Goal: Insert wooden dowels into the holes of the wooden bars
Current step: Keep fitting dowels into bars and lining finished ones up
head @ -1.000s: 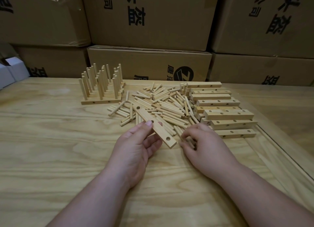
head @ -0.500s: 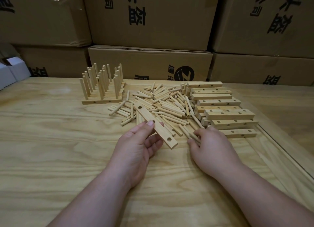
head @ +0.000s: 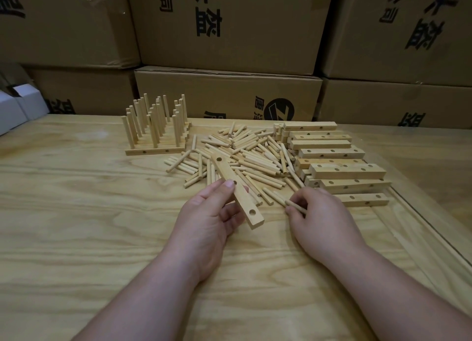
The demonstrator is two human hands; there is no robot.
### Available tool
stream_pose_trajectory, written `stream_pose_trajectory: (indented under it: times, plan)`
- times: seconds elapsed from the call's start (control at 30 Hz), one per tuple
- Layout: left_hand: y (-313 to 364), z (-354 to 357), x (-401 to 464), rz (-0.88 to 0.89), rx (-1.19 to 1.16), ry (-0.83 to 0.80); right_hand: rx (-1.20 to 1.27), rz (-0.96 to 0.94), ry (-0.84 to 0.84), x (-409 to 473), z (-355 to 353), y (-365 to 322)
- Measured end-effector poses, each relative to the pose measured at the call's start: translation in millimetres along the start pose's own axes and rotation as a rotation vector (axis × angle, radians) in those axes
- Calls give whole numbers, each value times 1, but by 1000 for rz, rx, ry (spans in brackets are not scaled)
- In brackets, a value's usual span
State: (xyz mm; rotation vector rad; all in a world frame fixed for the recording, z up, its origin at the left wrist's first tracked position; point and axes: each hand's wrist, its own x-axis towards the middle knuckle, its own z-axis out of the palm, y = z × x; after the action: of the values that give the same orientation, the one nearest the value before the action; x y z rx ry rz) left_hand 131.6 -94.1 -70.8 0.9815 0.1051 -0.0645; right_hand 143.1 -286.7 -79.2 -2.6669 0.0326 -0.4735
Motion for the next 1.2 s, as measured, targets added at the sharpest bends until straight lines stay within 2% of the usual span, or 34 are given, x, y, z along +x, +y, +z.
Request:
stream_pose_trajectory:
  times: [0.27, 0.47, 0.67, 0.9, 1.2]
  plan:
    - [1, 1, -1, 48, 11, -22, 33, -36, -33, 0, 0, -1]
    - [3, 3, -4, 94, 3, 20, -59, -3, -92, 1, 2, 0]
    - [3, -2, -4, 34, -94, -45, -58, -23, -78, -3, 0, -1]
    - [2, 2, -5, 118, 44, -47, -37, -11, -85, -2, -2, -4]
    - [3, 3, -7, 43, 14, -13, -70, -63, -82, -3, -2, -4]
